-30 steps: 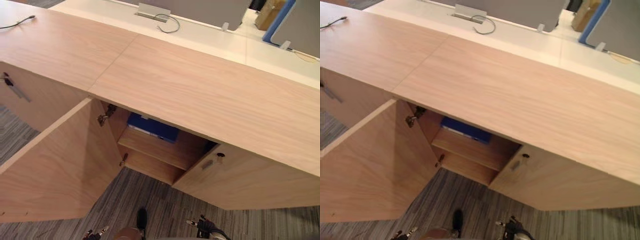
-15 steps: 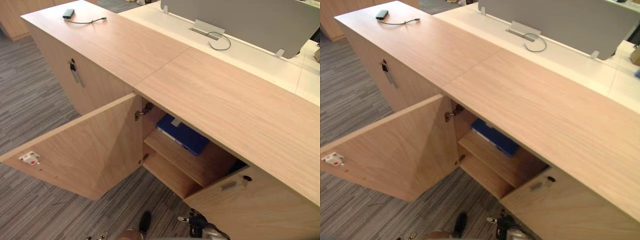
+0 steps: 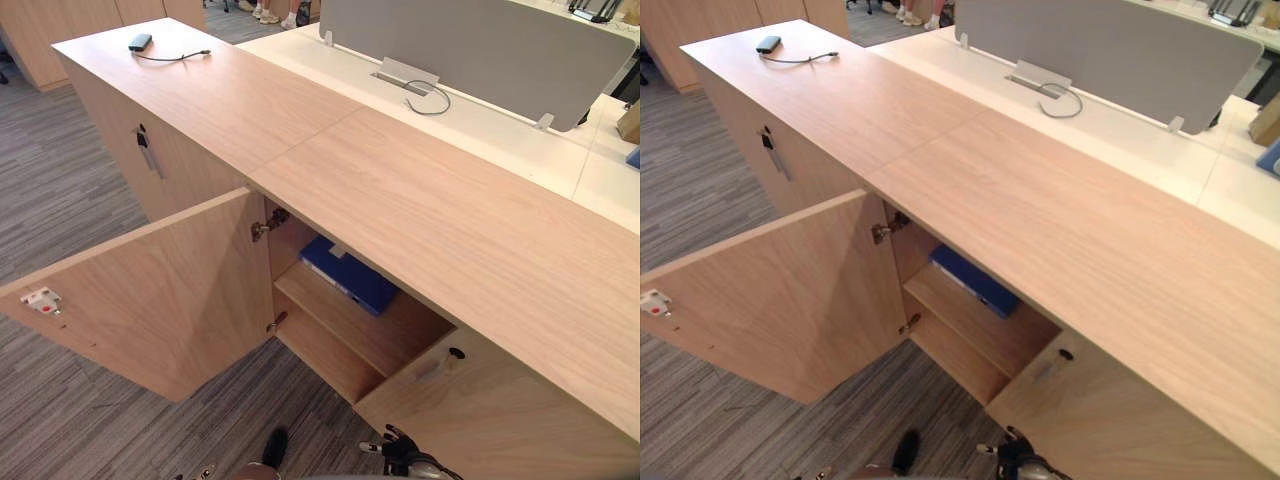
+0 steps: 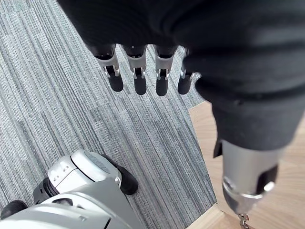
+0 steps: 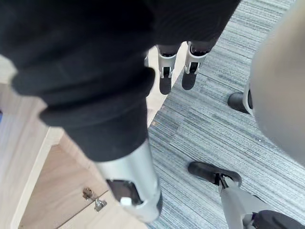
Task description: Walk over to the cabinet, pick up the folder, carry it to the office cabinet, place the folder inside the office cabinet, then close the office cabinet door
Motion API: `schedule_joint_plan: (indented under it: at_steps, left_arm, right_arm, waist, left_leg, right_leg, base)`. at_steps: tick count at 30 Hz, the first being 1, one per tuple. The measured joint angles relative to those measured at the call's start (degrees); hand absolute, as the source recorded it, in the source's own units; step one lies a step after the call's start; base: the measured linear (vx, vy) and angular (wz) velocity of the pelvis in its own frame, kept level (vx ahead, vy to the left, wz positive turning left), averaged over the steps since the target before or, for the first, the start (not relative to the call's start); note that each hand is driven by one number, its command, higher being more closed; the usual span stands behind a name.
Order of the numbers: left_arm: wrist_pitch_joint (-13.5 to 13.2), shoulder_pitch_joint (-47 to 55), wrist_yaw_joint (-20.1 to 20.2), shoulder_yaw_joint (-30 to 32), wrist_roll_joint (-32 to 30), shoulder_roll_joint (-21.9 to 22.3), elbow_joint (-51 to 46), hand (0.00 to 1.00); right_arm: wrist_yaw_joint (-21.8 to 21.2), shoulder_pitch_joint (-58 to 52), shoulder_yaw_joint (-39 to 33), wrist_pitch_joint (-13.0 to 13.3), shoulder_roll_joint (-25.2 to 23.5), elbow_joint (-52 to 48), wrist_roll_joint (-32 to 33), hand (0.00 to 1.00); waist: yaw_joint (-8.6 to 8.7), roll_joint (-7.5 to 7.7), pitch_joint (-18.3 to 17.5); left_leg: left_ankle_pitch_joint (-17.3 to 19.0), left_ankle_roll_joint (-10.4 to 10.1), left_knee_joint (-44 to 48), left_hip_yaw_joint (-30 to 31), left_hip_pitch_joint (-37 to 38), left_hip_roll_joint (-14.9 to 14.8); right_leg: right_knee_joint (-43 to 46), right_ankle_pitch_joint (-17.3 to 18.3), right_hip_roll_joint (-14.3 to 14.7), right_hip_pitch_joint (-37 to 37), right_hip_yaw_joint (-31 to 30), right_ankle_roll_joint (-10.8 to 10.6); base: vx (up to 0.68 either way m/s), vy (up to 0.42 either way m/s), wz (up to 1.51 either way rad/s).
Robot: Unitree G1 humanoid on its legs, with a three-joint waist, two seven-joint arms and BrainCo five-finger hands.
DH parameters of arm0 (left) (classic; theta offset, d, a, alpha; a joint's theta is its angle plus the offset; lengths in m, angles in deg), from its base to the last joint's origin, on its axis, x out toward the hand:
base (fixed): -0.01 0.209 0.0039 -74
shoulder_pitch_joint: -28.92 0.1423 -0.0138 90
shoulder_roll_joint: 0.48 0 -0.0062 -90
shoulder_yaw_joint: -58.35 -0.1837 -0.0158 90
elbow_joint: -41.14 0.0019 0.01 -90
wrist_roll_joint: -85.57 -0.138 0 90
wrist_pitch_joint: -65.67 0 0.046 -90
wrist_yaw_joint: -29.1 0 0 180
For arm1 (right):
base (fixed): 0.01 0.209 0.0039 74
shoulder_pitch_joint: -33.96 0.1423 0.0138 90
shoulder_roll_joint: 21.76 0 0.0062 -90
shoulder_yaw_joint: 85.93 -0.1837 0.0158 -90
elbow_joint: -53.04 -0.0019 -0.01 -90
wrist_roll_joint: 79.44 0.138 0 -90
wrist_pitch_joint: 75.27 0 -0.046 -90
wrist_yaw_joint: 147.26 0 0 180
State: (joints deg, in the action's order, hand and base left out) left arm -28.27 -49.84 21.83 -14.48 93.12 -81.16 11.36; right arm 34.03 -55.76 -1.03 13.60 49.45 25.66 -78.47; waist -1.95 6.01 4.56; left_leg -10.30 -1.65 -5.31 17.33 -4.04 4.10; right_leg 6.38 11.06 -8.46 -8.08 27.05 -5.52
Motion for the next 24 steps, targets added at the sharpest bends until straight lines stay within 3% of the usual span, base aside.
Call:
schedule_joint_plan:
  at_steps: [9, 10, 12, 16, 21, 24]
  left_arm:
    - [0.15, -0.57, -0.65, 2.33, 2.97, 0.34, -0.13, 0.0]
    - [0.15, -0.69, -0.84, 2.47, 3.51, 0.32, -0.16, 0.0]
    - [0.12, -0.89, -1.82, 4.5, 3.97, 0.52, -0.23, 0.0]
    - [0.07, -0.53, -2.53, 5.04, 4.38, 0.86, -0.45, 0.0]
    - [-0.09, 0.44, -2.99, 6.28, 5.26, 1.53, -1.55, 0.0]
    - [-0.08, 0.56, -3.07, 5.52, 5.97, 1.61, -1.6, 0.0]
  right_arm:
    - [-0.01, -0.03, 2.99, -0.04, -0.32, -2.19, 0.04, 0.0]
    - [0.0, 0.01, 2.99, -0.04, -0.29, -2.22, 0.04, 0.0]
    - [0.04, 0.08, 3.01, -0.08, -0.23, -2.53, 0.05, 0.0]
    - [0.09, 0.02, 3.84, -0.21, -0.04, -4.35, 0.1, 0.0]
    - [0.09, -0.01, 3.92, -0.18, 0.05, -5.33, 0.25, 0.0]
    - [0.04, -0.83, 2.3, -0.52, 0.21, -7.25, 0.35, 0.0]
  waist:
    - [-0.14, 0.92, 1.62]
    - [-0.13, 1.08, 1.96]
    - [-0.34, 1.82, 3.04]
    - [-0.09, 1.79, 3.35]
    - [1.28, 0.93, 3.32]
    - [2.14, 0.05, 3.34]
  left_leg:
    - [0.42, -0.01, 0.85, 0.78, 0.05, 1.15]
    - [1.21, 0.29, 1.53, -0.15, -0.11, 1.25]
    - [6.53, 1.42, 8.02, -12.68, -2.67, -0.26]
    - [7.12, 2.14, 9.33, -13.87, -2.97, 0.26]
    - [6.51, 2.16, 8.75, -12.38, -4.17, -0.3]
    - [2.94, 2.24, 2.53, -10.13, -2.5, -0.43]
  right_leg:
    - [0.9, 0.37, -1.19, -1.41, 2.44, -0.38]
    - [1.35, 0.49, -1.52, -1.46, 2.43, -0.42]
    - [2.53, 0.87, -2.99, -2.2, 2.45, -0.86]
    - [5.43, 1.56, -4.64, -0.36, 1.46, -0.79]
    - [16.77, 1.68, -6.73, 5.36, 1.31, -0.61]
    - [28.68, 2.92, -9.94, 11.9, 1.06, -0.19]
  base:
    - [0.06, -0.007, 0.09]
    - [0.02, 0.035, 0.01]
    - [0.0, 0.063, 0.01]
    - [0.01, 0.042, -0.1]
    - [0.0, 0.021, 0.13]
    - [-0.02, -0.023, 0.32]
